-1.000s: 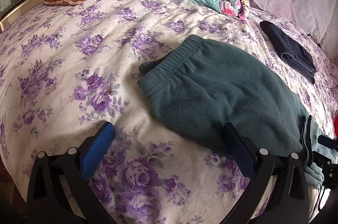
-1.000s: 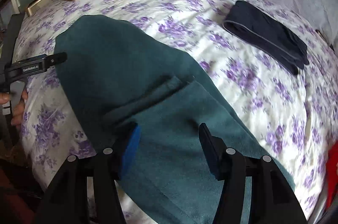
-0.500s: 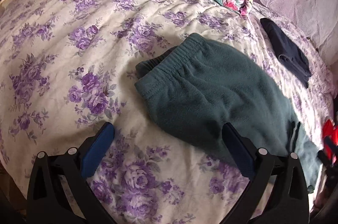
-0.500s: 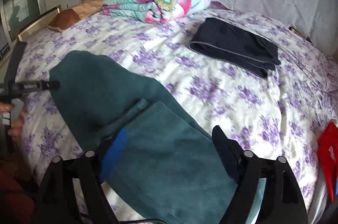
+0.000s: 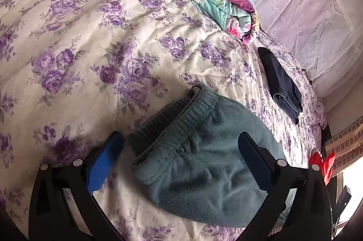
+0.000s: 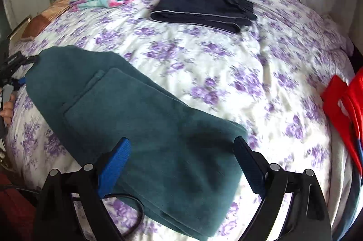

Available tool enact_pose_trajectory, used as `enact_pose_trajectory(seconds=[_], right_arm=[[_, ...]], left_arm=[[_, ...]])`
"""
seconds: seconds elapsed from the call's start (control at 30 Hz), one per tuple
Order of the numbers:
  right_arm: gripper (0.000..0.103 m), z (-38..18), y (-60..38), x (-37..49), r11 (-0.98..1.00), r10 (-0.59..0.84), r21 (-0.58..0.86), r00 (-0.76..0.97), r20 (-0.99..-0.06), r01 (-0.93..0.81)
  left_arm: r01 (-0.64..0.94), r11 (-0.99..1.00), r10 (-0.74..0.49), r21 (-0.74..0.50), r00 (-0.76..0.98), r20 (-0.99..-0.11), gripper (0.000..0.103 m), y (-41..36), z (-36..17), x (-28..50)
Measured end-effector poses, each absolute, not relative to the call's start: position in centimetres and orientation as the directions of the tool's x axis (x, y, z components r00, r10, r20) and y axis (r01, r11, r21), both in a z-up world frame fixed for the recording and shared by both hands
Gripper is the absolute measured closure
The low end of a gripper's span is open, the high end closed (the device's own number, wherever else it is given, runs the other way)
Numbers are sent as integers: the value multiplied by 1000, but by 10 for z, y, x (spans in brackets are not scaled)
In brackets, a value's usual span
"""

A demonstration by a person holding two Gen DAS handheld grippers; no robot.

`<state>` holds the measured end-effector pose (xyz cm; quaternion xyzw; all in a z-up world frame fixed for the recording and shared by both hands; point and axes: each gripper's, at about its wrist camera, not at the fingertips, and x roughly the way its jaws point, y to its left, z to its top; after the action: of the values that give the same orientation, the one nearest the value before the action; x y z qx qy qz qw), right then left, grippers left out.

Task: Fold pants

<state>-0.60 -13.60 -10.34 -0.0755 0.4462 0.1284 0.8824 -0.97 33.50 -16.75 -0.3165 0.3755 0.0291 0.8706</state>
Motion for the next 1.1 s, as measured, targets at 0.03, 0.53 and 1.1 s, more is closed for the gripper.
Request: enact_pose_trajectory(seconds=[0.03, 0.53, 1.1], right_arm=[[10, -105, -145, -4, 968, 158, 13, 568, -807, -251], [6, -151, -187, 3, 995, 99, 81, 445, -890, -59], [6, -133, -243, -7, 989, 108, 144, 553, -826, 22]], left_arm=[[-279, 803, -189, -527, 719, -669, 5, 334, -168, -9], [-290, 725, -236, -624, 747, -622, 76, 353, -167, -18], [-328, 833, -120, -446, 679, -724, 82, 327, -156, -7]])
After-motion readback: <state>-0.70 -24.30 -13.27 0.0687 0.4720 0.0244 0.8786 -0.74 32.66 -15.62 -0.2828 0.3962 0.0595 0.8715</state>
